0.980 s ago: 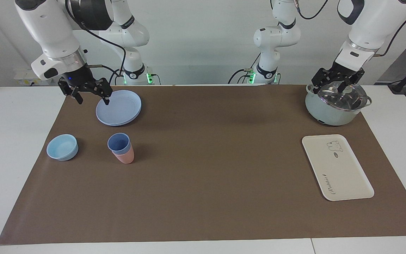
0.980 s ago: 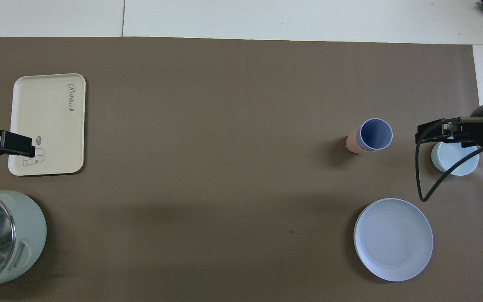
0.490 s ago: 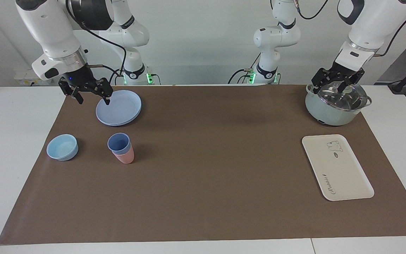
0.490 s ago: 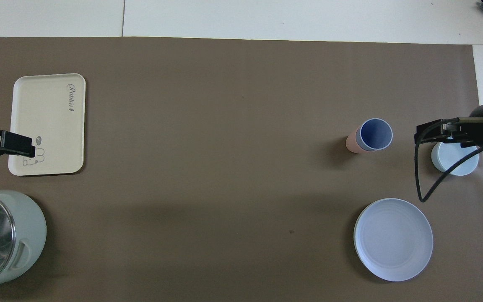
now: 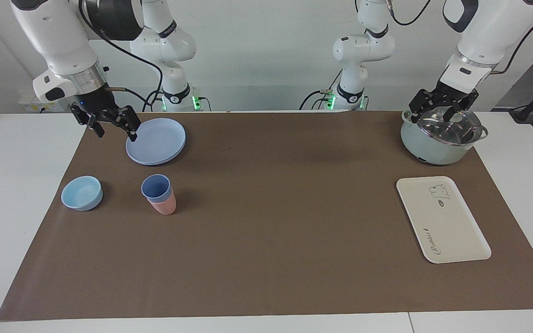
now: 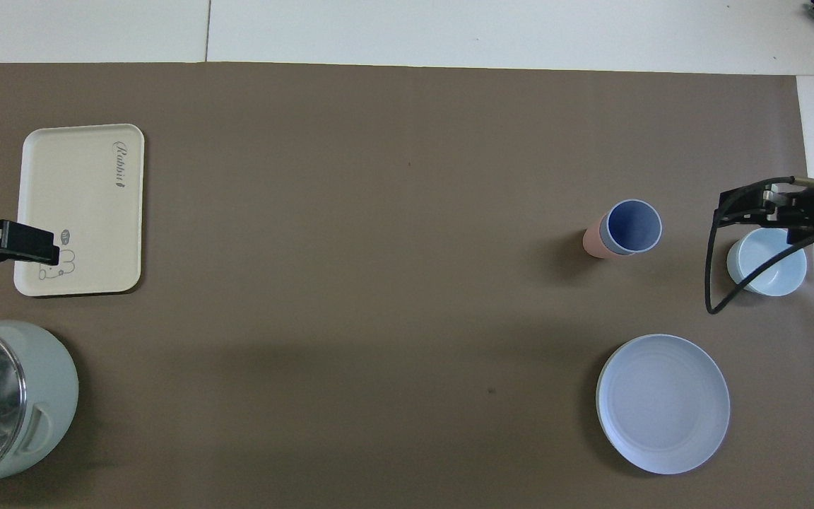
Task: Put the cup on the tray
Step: 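Reach the right gripper to the nested pink and blue cups and grasp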
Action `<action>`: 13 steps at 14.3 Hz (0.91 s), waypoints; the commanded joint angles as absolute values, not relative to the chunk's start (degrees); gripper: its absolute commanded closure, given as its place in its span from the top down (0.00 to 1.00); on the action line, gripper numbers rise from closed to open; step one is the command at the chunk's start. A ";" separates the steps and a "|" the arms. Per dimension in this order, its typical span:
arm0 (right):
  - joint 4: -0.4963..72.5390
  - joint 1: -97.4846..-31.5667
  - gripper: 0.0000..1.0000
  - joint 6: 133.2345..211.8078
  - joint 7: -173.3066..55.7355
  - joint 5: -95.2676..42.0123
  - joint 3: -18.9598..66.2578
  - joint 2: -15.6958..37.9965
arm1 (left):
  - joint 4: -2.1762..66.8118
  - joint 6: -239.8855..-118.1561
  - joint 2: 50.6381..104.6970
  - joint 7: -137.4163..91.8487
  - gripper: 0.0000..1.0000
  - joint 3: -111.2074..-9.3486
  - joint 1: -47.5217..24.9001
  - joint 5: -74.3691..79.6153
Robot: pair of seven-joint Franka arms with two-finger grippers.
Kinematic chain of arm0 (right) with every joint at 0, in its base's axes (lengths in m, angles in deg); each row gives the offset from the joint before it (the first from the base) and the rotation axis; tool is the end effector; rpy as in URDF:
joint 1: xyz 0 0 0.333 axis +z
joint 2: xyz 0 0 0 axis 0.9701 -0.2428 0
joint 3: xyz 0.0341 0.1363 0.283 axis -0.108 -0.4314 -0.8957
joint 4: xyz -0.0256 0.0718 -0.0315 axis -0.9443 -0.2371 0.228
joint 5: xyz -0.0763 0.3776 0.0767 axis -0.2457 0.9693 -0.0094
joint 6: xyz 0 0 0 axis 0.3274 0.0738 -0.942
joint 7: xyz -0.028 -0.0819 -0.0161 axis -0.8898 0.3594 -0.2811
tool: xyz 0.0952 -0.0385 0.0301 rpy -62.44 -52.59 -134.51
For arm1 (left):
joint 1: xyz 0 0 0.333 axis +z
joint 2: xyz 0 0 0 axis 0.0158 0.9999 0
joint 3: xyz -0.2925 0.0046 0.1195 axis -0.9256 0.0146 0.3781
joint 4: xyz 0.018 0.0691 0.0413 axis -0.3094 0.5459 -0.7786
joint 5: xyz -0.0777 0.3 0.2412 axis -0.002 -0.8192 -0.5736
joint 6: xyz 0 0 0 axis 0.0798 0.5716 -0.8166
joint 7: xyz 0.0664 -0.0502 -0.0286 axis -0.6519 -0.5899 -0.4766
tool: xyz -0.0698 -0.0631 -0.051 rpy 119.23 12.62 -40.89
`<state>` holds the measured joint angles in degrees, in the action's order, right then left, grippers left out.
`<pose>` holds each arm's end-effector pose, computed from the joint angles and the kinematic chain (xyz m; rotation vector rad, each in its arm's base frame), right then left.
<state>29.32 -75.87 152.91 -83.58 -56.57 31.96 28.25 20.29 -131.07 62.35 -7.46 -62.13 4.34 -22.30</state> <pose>0.5549 -0.0091 0.5978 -3.0851 0.4834 -0.0701 0.5237 -0.0159 0.6169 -3.1381 0.0356 0.0387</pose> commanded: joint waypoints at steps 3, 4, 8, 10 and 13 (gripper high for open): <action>23.85 -78.93 0.96 152.74 -104.62 -55.46 31.73 22.45 | 21.91 -131.60 60.93 -7.96 1.00 -62.35 4.77 -21.81; 23.76 -79.98 0.96 152.92 -108.32 -54.76 31.64 21.23 | 21.91 -131.60 60.93 -7.96 1.00 -62.35 4.77 -21.81; 22.88 -85.09 0.96 152.83 -113.45 -43.25 31.73 16.84 | 21.91 -131.60 60.93 -7.96 1.00 -62.35 4.77 -21.81; 22.88 -85.70 0.96 153.18 -113.98 -40.89 31.73 13.85 | 21.91 -131.60 60.93 -7.96 1.00 -62.35 4.77 -21.81; 22.88 -87.29 0.96 153.80 -114.24 -36.66 31.73 9.20 | 21.91 -131.60 60.93 -7.96 1.00 -62.35 4.77 -21.81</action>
